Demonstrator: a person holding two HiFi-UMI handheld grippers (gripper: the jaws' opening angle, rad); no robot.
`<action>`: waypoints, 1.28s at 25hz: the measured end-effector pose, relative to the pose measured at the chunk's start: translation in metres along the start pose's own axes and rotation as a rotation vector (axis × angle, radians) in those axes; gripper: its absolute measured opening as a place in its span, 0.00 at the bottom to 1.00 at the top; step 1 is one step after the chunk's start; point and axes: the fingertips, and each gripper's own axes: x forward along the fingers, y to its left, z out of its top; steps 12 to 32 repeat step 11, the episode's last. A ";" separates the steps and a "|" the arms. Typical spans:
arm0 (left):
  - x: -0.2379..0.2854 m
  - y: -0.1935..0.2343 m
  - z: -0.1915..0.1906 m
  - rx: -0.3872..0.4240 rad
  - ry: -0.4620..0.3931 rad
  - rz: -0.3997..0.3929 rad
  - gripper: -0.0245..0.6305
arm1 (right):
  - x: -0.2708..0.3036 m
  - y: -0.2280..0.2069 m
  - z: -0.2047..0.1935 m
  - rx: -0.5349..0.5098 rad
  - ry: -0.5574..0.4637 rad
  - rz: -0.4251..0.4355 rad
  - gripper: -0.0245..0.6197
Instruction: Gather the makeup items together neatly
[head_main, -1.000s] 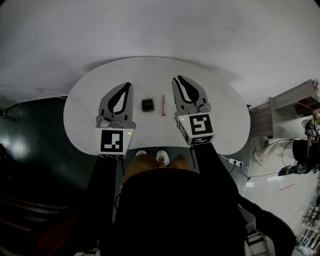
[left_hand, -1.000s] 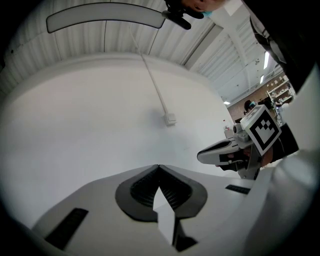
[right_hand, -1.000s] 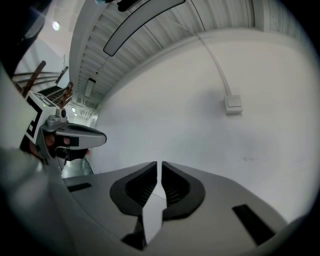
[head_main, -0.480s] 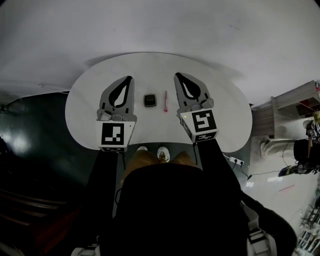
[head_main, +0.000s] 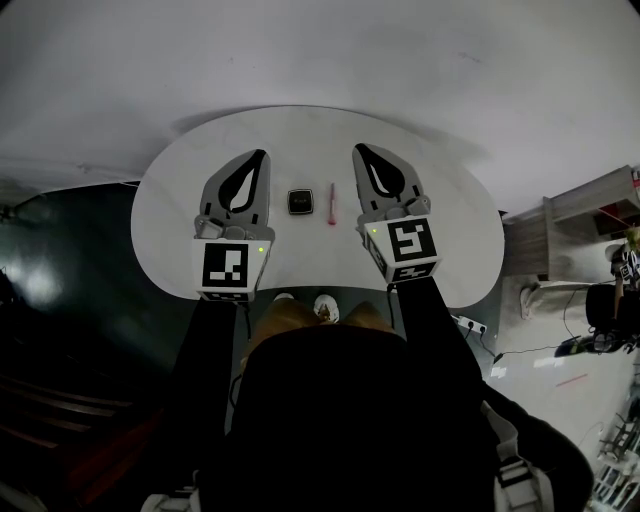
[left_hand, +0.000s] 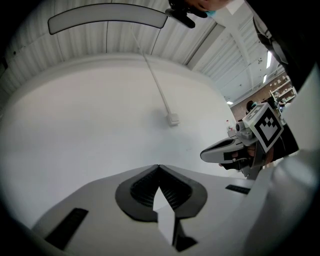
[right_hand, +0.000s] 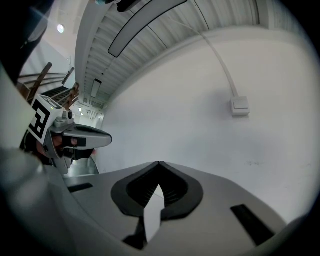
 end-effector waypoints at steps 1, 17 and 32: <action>0.001 0.000 0.000 0.002 0.002 0.000 0.06 | 0.001 0.000 0.002 0.001 -0.005 0.002 0.08; 0.003 -0.003 0.001 -0.003 0.005 -0.010 0.06 | 0.002 -0.001 0.000 0.012 -0.003 0.003 0.08; 0.003 -0.003 0.001 -0.003 0.005 -0.010 0.06 | 0.002 -0.001 0.000 0.012 -0.003 0.003 0.08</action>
